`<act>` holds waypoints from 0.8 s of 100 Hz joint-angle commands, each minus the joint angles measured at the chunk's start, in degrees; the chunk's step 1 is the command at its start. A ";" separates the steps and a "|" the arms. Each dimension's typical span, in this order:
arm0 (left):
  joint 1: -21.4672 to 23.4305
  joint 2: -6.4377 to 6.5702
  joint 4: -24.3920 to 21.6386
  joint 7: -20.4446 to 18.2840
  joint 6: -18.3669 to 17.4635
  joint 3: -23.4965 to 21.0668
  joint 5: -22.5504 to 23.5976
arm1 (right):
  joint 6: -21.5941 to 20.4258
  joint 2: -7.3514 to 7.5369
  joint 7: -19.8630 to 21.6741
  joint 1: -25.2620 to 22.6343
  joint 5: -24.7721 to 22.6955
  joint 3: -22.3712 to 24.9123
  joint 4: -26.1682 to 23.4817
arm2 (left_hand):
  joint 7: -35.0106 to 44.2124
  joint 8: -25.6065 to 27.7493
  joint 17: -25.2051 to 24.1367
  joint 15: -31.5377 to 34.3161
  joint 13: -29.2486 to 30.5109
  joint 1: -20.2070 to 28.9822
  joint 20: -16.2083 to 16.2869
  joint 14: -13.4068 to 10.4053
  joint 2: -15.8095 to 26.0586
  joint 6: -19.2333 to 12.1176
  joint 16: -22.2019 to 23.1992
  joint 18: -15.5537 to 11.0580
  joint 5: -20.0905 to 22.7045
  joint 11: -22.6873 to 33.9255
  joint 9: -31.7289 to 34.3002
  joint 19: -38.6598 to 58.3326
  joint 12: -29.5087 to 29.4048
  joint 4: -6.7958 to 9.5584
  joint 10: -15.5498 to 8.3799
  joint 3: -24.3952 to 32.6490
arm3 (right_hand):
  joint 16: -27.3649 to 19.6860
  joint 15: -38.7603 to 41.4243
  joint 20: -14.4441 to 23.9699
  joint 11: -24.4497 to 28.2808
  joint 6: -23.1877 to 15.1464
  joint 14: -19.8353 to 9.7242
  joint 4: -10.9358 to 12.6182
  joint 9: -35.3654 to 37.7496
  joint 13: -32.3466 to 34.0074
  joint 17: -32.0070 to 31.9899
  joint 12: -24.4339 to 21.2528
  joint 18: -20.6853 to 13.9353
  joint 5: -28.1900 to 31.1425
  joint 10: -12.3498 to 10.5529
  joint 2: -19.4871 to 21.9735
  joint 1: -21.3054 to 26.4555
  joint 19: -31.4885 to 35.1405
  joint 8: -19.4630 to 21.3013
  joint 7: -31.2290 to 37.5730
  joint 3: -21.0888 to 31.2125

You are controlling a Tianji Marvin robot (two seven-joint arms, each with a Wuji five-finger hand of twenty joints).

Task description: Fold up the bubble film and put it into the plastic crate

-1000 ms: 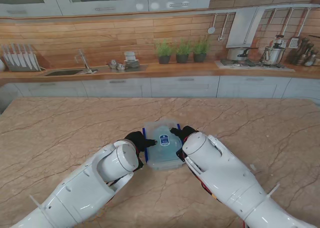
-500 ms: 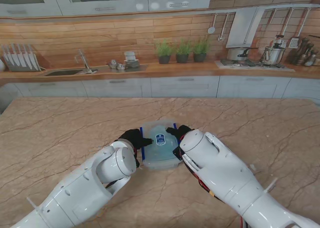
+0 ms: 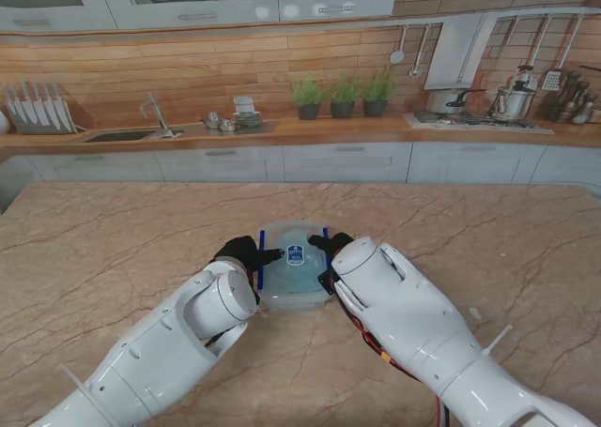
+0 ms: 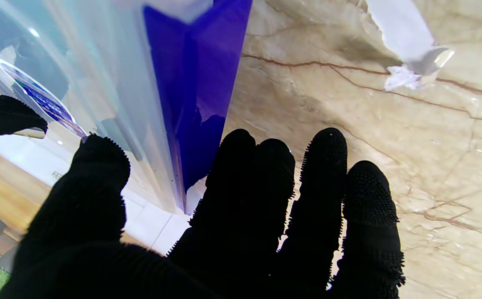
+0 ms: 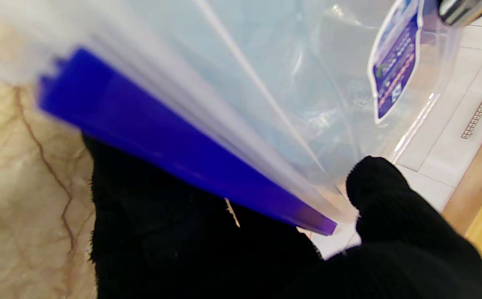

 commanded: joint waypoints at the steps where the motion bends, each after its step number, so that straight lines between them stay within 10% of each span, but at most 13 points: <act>1: 1.21 -0.28 -0.31 0.06 -0.11 -0.42 -0.04 | 0.14 -0.60 0.15 -0.46 -0.24 0.05 -0.21 | -2.90 -1.74 -0.74 -0.23 -1.26 2.99 -0.34 1.90 2.53 -4.03 -0.35 2.03 -2.30 -0.70 -1.04 -0.16 -0.76 2.84 -1.50 -2.81 | 0.64 1.92 0.16 0.21 -4.27 -1.00 2.43 -1.33 -0.02 -0.47 0.47 0.42 -0.56 0.23 -1.62 -0.39 1.01 -0.02 -0.93 0.67; 31: 3.22 -0.09 -1.37 1.12 -0.70 -3.38 -0.76 | 0.65 -0.29 -1.22 -2.12 -0.97 2.30 -1.50 | -10.66 -5.38 -4.22 -5.52 -5.90 3.56 -2.12 4.12 5.02 -4.24 -1.94 2.11 -5.24 -11.63 -5.74 -3.20 -5.28 3.03 0.09 -7.61 | 0.86 1.72 0.48 0.36 -4.01 -1.19 2.53 -2.48 -0.79 -0.77 0.71 0.50 -2.33 0.38 -1.88 -0.73 0.51 0.37 -1.78 0.22; 80: 8.93 -1.29 -3.67 7.68 -4.98 -11.28 -6.09 | -1.16 2.16 -2.19 -7.16 -4.64 7.89 -7.04 | -23.26 -9.08 -10.63 -11.87 -14.47 -9.35 -5.29 5.79 14.53 -4.34 -3.72 1.81 -13.36 -26.29 -15.79 -7.51 -11.06 2.69 3.15 -12.78 | 1.82 -0.74 1.81 -2.05 -9.72 -0.68 0.85 -7.03 -6.39 -3.35 0.17 0.53 -8.83 -1.13 -3.64 -9.10 -1.95 3.35 -4.19 0.79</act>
